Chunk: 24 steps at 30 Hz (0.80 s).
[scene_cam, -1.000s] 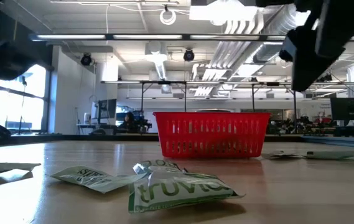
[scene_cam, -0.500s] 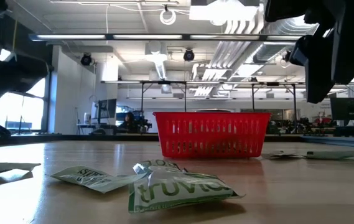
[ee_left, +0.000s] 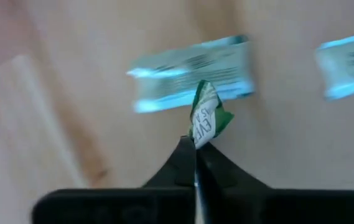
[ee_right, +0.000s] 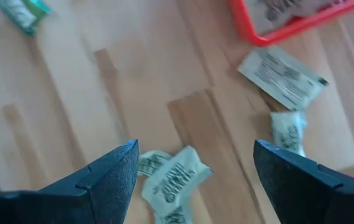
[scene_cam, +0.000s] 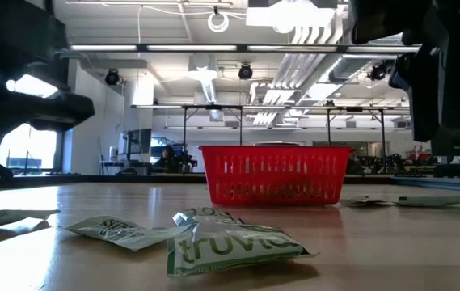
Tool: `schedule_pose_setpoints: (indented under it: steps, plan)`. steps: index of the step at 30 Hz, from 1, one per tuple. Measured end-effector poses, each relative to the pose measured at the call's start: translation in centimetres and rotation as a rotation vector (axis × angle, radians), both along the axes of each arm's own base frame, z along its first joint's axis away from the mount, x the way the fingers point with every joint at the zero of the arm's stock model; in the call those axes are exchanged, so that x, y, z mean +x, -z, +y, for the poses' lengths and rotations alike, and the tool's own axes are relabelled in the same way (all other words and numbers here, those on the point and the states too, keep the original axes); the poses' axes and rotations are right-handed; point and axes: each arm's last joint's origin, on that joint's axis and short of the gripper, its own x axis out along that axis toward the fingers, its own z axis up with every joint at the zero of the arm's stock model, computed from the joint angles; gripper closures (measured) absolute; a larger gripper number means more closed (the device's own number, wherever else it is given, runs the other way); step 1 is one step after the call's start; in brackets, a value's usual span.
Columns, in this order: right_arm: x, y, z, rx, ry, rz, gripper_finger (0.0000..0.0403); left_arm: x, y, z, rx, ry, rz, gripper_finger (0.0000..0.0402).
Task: Pick and place Stevia / Truvia into bins
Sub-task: Put the green truvia packet into the red bin
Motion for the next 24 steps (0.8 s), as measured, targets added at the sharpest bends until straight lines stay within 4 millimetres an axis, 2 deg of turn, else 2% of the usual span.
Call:
schedule_pose_setpoints:
  steps: [2, 4, 8, 12, 15, 19, 22, 24]
  plan:
    - [-0.4, 0.1, 0.0, -0.030, 0.025, 0.017, 0.0098, 0.3, -0.4, 0.7, 0.026, -0.032, 0.024, 0.0378]
    - [-1.0, 0.1, 0.2, -0.077, 0.048, 0.035, 0.0098, 0.3, -1.2, 1.6, 0.104, -0.067, 0.062, 0.0362]
    - [-2.5, -0.3, 0.3, -0.180, 0.101, 0.041, 0.0098, 1.3, -4.0, 3.9, 0.222, -0.102, 0.072, 0.0350]
    - [-3.8, -1.1, 0.0, -0.259, 0.145, 0.043, 0.0098, 3.8, -6.9, 6.7, 0.231, -0.138, -0.058, 0.0380]
    - [-4.3, -1.5, -0.1, -0.283, 0.145, 0.046, 0.0098, 6.3, -8.2, 8.9, 0.191, -0.170, -0.196, 0.0380]
    - [-4.4, -1.5, -0.2, -0.290, 0.137, 0.056, 0.0098, 9.2, -8.5, 11.0, 0.002, -0.136, -0.339, 0.0358]
    - [-4.4, -1.4, -0.2, -0.268, 0.136, 0.070, 0.0098, 10.7, -7.6, 11.6, -0.143, -0.119, -0.364, 0.0325]
    - [-4.4, -1.2, -0.1, -0.246, 0.133, 0.081, 0.0098, 11.0, -6.9, 11.6, -0.160, -0.155, -0.342, 0.0299]
